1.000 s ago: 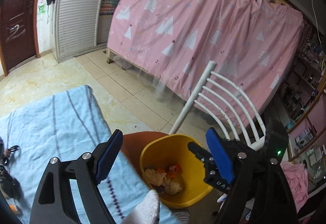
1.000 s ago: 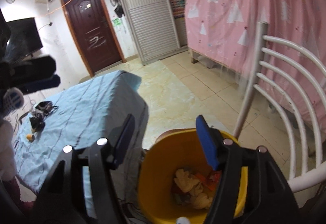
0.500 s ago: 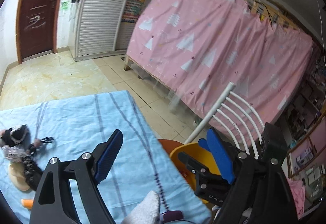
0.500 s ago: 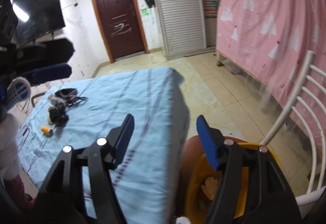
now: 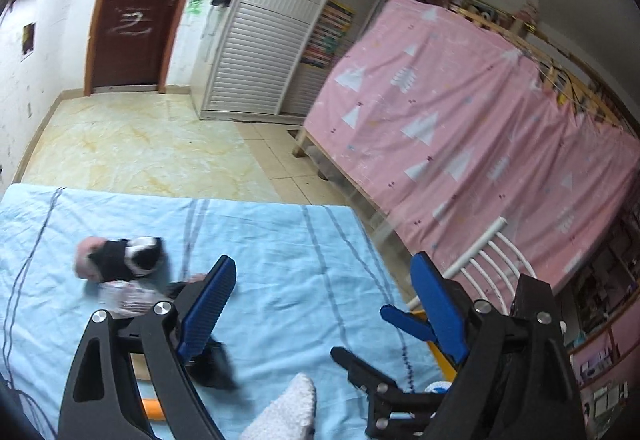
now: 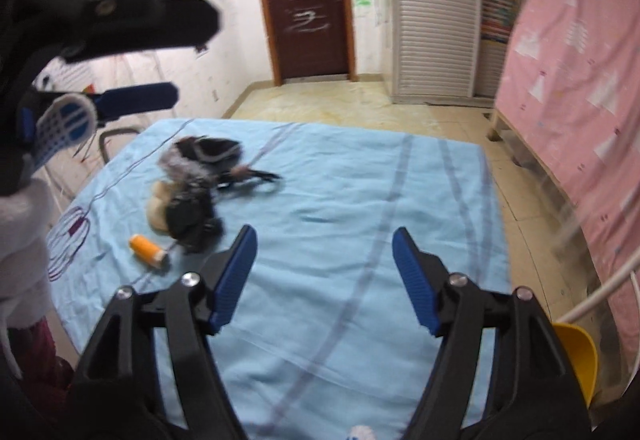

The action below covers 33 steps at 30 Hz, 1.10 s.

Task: Collect trash
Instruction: 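Move both open grippers back to the pile on the bed, then grasp the clear plastic wrapper with left gripper while right gripper grasps black plastic bag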

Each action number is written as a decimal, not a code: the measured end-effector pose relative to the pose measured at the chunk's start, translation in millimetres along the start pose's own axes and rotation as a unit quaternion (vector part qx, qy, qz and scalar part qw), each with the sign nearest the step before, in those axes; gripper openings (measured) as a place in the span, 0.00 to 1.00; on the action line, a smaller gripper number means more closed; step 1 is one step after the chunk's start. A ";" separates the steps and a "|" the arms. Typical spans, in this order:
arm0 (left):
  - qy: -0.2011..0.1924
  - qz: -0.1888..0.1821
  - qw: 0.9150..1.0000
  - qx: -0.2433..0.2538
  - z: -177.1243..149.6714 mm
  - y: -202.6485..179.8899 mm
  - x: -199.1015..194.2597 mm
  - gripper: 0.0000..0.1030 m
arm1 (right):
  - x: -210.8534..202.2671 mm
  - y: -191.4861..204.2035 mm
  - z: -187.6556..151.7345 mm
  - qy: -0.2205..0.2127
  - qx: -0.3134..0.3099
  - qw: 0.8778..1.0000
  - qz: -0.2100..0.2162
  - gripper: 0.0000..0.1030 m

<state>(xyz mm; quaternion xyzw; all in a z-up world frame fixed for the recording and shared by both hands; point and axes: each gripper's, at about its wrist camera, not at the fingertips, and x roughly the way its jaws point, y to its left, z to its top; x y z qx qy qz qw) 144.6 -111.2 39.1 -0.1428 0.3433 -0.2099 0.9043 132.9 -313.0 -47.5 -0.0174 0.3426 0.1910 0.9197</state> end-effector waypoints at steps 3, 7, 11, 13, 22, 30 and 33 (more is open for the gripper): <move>-0.006 0.013 1.000 -0.018 4.8 28.5 -7.3 0.78 | 9.6 20.0 6.5 0.008 -0.018 1.000 0.011 0.66; -0.010 0.040 0.998 -0.046 6.3 65.9 -15.0 0.78 | 25.1 43.2 13.3 0.024 -0.030 0.998 0.041 0.66; -0.009 0.061 0.996 -0.070 6.8 99.2 -18.2 0.78 | 41.6 61.2 18.8 0.037 -0.037 0.997 0.059 0.67; -0.006 0.072 0.994 -0.077 5.6 112.7 -17.9 0.78 | 48.6 67.3 20.6 0.043 -0.038 0.996 0.066 0.67; 0.032 0.072 0.991 -0.113 -2.7 151.9 -0.1 0.78 | 80.1 81.6 21.6 0.079 -0.038 0.992 0.094 0.67; 0.076 0.055 0.987 -0.127 -16.4 160.6 27.5 0.78 | 95.3 81.9 21.0 0.099 -0.036 0.990 0.089 0.56; 0.085 0.050 0.986 -0.133 -19.4 160.6 33.1 0.78 | 95.6 80.9 21.7 0.097 -0.046 0.992 0.063 0.33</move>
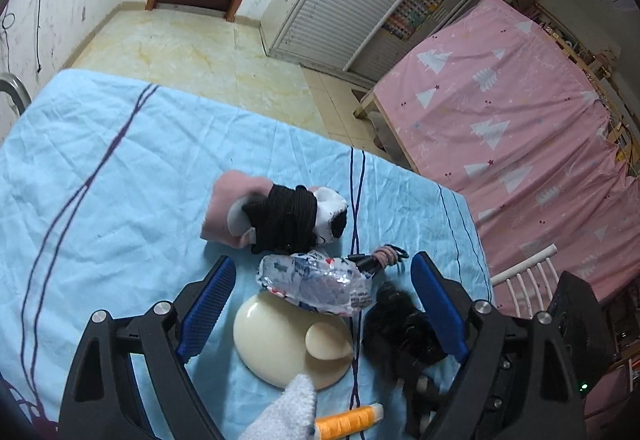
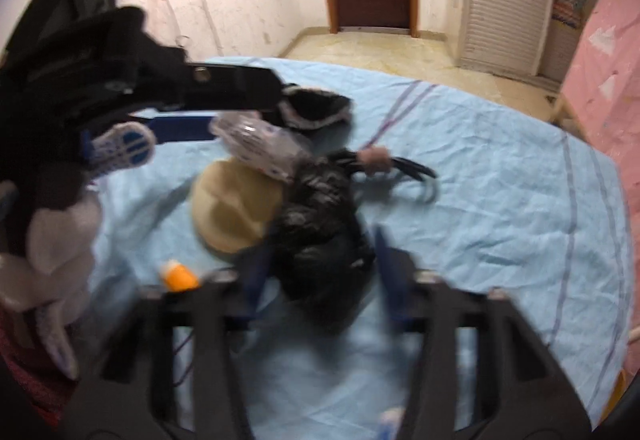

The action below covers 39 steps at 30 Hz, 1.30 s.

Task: Collect trash
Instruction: 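Grasp the clear plastic wrapper with left gripper while right gripper grasps black plastic bag, then carry the wrapper and black bag over to the yellow bucket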

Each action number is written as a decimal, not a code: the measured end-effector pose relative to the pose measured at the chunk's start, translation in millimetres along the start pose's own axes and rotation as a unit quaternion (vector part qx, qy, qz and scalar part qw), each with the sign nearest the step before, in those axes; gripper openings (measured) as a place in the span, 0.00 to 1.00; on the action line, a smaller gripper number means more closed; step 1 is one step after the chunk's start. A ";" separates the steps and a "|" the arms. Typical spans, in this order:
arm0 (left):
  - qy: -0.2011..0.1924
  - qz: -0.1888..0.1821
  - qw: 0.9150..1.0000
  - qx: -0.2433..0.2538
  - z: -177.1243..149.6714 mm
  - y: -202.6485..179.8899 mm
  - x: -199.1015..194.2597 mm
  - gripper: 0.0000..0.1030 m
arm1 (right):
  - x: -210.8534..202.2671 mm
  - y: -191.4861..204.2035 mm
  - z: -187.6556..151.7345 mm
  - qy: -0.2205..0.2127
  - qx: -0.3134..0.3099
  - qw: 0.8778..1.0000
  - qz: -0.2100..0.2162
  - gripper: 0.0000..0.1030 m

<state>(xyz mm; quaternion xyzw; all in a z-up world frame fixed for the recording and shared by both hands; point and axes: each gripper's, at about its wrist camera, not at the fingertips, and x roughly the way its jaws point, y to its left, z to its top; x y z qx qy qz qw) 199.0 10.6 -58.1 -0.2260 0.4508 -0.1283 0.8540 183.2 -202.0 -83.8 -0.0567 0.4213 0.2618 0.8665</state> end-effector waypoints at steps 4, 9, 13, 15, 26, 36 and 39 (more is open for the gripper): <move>0.004 0.004 1.000 0.000 -2.7 -3.1 4.7 0.78 | -8.8 -5.3 -2.2 -0.017 -0.001 0.999 -0.029 0.31; 0.010 0.022 1.000 0.015 -4.2 -12.6 14.5 0.77 | -28.0 -21.4 -11.2 -0.038 0.021 0.998 -0.035 0.31; 0.021 0.048 0.998 0.034 -7.9 -21.0 27.6 0.45 | -40.2 -36.0 -22.7 -0.046 0.040 0.997 -0.036 0.32; 0.018 0.054 0.998 0.040 -9.2 -22.8 28.8 0.28 | -44.3 -42.3 -27.9 -0.050 0.048 0.997 -0.037 0.32; -0.027 0.054 0.997 0.053 -11.8 -45.7 -8.1 0.20 | -69.9 -70.3 -47.1 -0.083 0.081 0.992 -0.041 0.32; -0.058 0.036 0.992 0.102 -22.9 -107.0 -41.6 0.20 | -107.1 -101.3 -68.8 -0.123 0.118 0.984 -0.054 0.32; -0.054 0.023 0.990 0.125 -31.4 -134.6 -43.0 0.20 | -121.1 -113.5 -80.9 -0.135 0.132 0.980 -0.063 0.32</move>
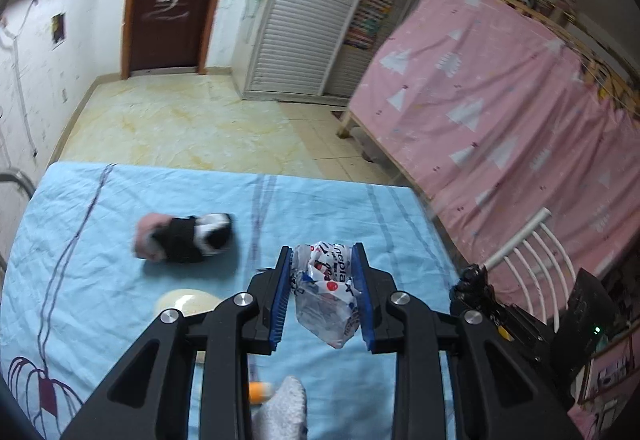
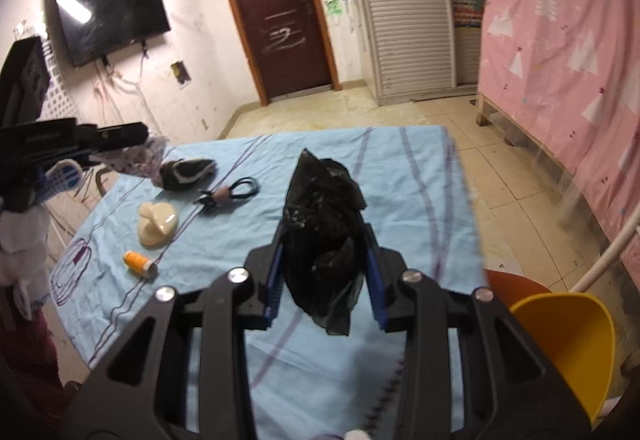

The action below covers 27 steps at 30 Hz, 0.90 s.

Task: Collect trash
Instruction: 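Carry the wrapper and black bag over to the yellow bucket, then open both grippers to drop the wrapper and black bag into the bucket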

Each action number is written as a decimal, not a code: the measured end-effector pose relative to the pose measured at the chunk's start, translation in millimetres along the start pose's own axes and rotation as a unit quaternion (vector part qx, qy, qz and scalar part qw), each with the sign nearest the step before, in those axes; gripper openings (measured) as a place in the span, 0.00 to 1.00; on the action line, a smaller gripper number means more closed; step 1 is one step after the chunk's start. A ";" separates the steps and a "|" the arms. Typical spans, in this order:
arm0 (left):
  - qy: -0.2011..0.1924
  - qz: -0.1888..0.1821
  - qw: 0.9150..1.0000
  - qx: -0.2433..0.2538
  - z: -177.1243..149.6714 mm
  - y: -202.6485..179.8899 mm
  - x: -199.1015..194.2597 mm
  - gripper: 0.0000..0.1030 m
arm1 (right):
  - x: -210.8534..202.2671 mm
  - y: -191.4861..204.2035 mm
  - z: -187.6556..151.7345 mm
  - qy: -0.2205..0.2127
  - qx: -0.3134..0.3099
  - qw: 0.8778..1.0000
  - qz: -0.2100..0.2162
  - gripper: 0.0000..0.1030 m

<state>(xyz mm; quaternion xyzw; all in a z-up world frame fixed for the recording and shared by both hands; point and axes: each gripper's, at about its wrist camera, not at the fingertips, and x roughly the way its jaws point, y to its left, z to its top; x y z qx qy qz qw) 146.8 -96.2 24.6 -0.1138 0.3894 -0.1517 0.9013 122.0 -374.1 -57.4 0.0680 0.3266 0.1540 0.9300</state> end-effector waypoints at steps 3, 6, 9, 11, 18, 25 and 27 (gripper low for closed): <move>0.004 -0.021 1.000 0.020 -1.5 -27.2 -1.0 0.20 | -16.6 -21.7 -4.7 -0.015 0.018 1.000 -0.015 0.32; 0.005 -0.039 0.998 0.050 -4.9 -62.5 0.2 0.20 | -30.6 -40.6 -9.1 -0.025 0.031 0.999 -0.028 0.33; 0.010 -0.054 0.996 0.077 -8.8 -95.5 4.4 0.20 | -45.0 -61.7 -15.0 -0.034 0.046 0.997 -0.045 0.33; 0.015 -0.062 0.994 0.093 -12.2 -116.4 8.8 0.20 | -54.1 -76.4 -19.6 -0.040 0.058 0.996 -0.056 0.33; 0.041 -0.091 0.986 0.136 -28.6 -174.3 27.8 0.20 | -80.5 -118.2 -36.6 -0.053 0.086 0.991 -0.089 0.34; 0.062 -0.125 0.974 0.176 -45.5 -229.4 47.7 0.20 | -100.2 -160.1 -57.9 -0.055 0.120 0.984 -0.123 0.34; 0.063 -0.131 0.972 0.186 -48.6 -241.6 52.1 0.20 | -104.2 -167.9 -61.6 -0.056 0.126 0.982 -0.130 0.34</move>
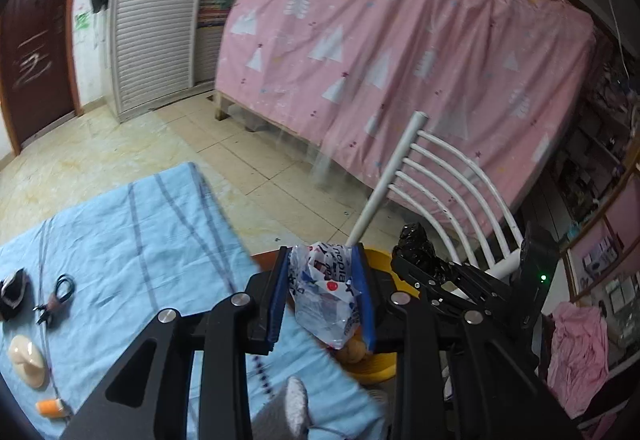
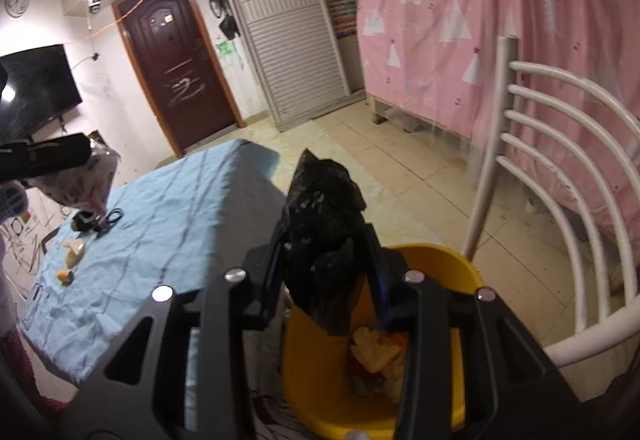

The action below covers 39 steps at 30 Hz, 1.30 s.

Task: Collect trash
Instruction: 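Open both grippers to drop the wrapper and black bag into the bucket, then move both open grippers back to the bed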

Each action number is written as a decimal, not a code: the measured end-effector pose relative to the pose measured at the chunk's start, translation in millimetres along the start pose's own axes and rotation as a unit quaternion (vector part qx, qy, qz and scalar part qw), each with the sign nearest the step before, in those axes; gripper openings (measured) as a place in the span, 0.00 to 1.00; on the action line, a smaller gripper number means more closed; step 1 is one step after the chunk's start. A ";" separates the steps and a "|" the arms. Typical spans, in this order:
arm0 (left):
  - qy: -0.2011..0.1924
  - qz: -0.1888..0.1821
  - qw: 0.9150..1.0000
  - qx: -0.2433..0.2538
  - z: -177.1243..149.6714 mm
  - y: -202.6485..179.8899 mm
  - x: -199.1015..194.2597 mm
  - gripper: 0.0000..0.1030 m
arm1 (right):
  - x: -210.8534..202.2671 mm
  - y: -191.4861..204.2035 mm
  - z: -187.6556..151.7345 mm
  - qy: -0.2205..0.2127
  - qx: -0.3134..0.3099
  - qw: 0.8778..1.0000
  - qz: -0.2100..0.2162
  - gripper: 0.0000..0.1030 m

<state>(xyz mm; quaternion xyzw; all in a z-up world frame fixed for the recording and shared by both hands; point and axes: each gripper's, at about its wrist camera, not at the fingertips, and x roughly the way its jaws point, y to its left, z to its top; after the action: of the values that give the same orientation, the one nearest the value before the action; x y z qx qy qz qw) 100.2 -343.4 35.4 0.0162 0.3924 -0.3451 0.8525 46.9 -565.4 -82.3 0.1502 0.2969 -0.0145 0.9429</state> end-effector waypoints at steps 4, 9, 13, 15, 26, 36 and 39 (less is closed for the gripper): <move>0.005 -0.015 1.000 0.017 1.3 -22.7 15.5 0.20 | -1.6 -17.2 -3.2 0.002 0.011 1.000 -0.011 0.39; 0.012 -0.022 0.999 0.030 4.9 -41.1 31.4 0.20 | -2.4 -30.3 -3.8 0.000 0.019 1.000 -0.018 0.39; 0.021 -0.025 0.998 0.045 12.8 -58.5 50.0 0.22 | -4.6 -39.1 -4.6 -0.005 0.025 0.999 -0.024 0.39; 0.028 -0.032 0.998 0.044 16.3 -63.0 56.4 0.36 | -5.4 -41.8 -5.1 -0.006 0.029 0.999 -0.025 0.39; 0.033 -0.031 0.999 0.018 16.8 -52.5 60.5 0.61 | -3.6 -46.1 -4.9 -0.005 0.036 0.999 -0.022 0.49; 0.000 -0.010 1.000 0.002 1.8 -21.3 16.5 0.65 | 9.1 -8.3 -3.8 0.012 0.006 1.000 -0.002 0.49; -0.010 0.001 1.000 -0.005 -2.1 -7.6 0.8 0.66 | 12.5 12.2 -0.4 0.012 -0.008 1.000 0.010 0.49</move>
<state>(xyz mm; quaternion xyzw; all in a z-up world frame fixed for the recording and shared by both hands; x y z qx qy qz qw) 94.6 -349.1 35.2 0.0086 0.3858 -0.3421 0.8567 58.4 -552.9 -86.3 0.1458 0.3073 -0.0008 0.9404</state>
